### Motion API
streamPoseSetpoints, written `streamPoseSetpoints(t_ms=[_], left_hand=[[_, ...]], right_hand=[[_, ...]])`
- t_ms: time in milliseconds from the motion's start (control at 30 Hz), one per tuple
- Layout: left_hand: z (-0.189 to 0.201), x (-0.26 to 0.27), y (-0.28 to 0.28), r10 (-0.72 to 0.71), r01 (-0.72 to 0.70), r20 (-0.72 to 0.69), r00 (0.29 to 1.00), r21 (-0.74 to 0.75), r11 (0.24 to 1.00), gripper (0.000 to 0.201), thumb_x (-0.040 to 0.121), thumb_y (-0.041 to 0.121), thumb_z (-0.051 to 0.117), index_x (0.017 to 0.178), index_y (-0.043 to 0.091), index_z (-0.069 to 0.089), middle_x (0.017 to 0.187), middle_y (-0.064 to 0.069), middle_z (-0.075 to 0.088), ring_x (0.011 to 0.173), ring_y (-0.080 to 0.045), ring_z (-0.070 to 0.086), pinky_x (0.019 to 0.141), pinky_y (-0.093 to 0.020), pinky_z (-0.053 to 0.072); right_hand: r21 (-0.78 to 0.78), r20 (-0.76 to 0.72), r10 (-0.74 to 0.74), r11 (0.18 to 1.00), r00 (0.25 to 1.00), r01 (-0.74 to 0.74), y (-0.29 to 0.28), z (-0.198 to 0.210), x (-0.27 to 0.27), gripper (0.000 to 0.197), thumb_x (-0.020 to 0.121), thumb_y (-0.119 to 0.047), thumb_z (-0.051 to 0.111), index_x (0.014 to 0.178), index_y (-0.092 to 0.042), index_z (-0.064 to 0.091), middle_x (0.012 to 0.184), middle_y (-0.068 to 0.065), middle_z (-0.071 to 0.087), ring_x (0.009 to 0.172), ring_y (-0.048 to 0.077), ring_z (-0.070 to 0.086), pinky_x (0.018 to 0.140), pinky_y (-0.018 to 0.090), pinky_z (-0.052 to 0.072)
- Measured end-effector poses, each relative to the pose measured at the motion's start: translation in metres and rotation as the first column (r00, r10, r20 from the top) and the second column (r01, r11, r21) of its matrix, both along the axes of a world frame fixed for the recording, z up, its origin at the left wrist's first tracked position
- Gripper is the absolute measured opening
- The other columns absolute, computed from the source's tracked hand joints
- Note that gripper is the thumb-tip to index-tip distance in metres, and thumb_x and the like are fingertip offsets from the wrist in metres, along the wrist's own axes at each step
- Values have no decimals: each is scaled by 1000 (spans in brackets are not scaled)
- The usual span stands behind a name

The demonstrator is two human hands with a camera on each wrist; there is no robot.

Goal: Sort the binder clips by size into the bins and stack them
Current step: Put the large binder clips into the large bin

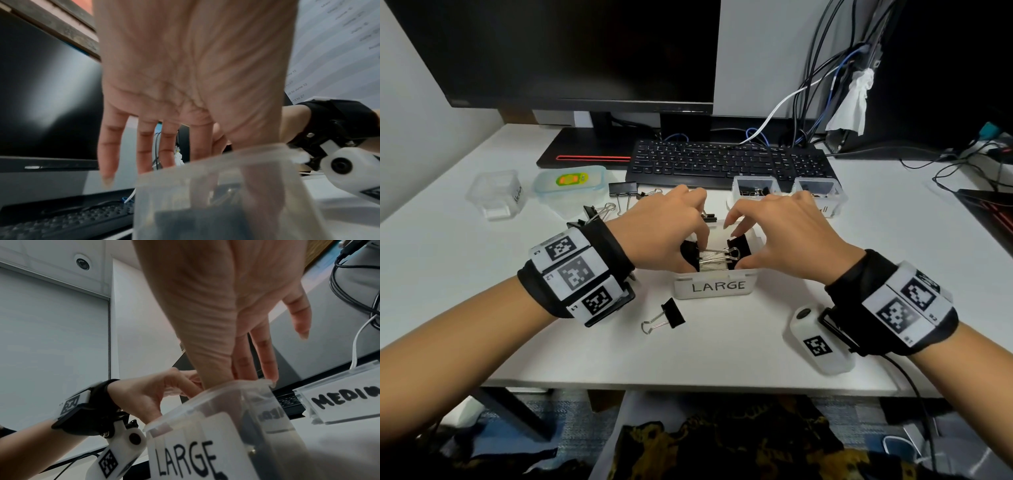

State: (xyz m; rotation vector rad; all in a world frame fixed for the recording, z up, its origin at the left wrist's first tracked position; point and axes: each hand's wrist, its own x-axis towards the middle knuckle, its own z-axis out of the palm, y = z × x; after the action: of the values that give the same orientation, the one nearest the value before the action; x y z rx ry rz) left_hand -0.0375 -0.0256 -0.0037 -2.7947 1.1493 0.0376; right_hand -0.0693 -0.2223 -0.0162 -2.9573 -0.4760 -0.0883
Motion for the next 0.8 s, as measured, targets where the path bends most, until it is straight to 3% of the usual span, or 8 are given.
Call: streamPoseSetpoints(t_ms=[100, 300, 400, 500, 600, 700, 767, 800], left_hand=[[4, 0, -1, 51, -57, 79, 996, 78, 995, 37, 72, 55, 72, 102, 34, 70, 108, 5, 42, 106, -17, 39, 70, -29, 29], [3, 4, 0, 94, -91, -59, 994, 56, 994, 36, 75, 46, 75, 108, 35, 71, 117, 5, 49, 113, -17, 39, 72, -30, 35], [1, 5, 1, 87, -85, -59, 994, 50, 995, 37, 75, 47, 74, 110, 35, 71, 117, 5, 49, 115, -17, 40, 74, -31, 38], [-1, 9, 4, 61, -59, -80, 995, 25, 998, 37, 76, 51, 72, 110, 36, 70, 116, 5, 49, 114, -17, 40, 74, -31, 38], [5, 12, 12, 26, -40, -172, 985, -81, 996, 43, 70, 64, 69, 105, 39, 71, 110, 10, 50, 112, -12, 42, 82, -34, 44], [21, 16, 23, -35, -29, -251, 967, -247, 969, 44, 69, 70, 59, 99, 41, 74, 104, 14, 56, 104, -7, 51, 85, -29, 46], [31, 21, 30, -46, -35, -243, 969, -320, 947, 36, 76, 60, 61, 101, 36, 74, 102, 12, 61, 99, -5, 57, 84, -26, 49], [34, 25, 33, -30, -46, -223, 974, -329, 943, 32, 79, 53, 63, 103, 33, 74, 102, 10, 61, 98, -6, 59, 82, -24, 50]], right_hand=[[6, -15, -5, 1000, 1000, 5, -1, -2, 2, 52, 71, -50, 78, 115, -36, 55, 106, -20, 69, 111, 10, 55, 91, 39, 31], [-15, -39, 22, 1000, 999, -23, 1, -4, 3, 48, 77, -44, 76, 119, -36, 55, 111, -21, 68, 113, 10, 55, 93, 40, 31], [-20, -40, 34, 999, 999, -35, 1, -4, 3, 49, 77, -44, 77, 120, -36, 55, 111, -21, 68, 114, 10, 55, 91, 39, 30], [31, -44, 39, 999, 998, -38, 0, 1, 4, 53, 72, -50, 78, 118, -37, 57, 108, -21, 69, 112, 9, 55, 91, 38, 29], [101, -18, 30, 995, 999, -28, -6, 12, 6, 57, 67, -62, 75, 116, -37, 60, 104, -22, 70, 111, 8, 56, 95, 40, 31], [135, 71, 15, 991, 997, -24, -14, 25, 15, 47, 74, -63, 68, 112, -36, 63, 98, -23, 71, 92, 0, 57, 97, 43, 38], [144, 111, 25, 989, 994, -41, -20, 32, 25, 37, 82, -55, 66, 111, -33, 65, 97, -20, 72, 67, -12, 49, 91, 40, 42], [143, 112, 45, 988, 993, -61, -22, 34, 31, 32, 84, -50, 67, 110, -31, 66, 97, -18, 72, 63, -16, 48, 88, 38, 43]])
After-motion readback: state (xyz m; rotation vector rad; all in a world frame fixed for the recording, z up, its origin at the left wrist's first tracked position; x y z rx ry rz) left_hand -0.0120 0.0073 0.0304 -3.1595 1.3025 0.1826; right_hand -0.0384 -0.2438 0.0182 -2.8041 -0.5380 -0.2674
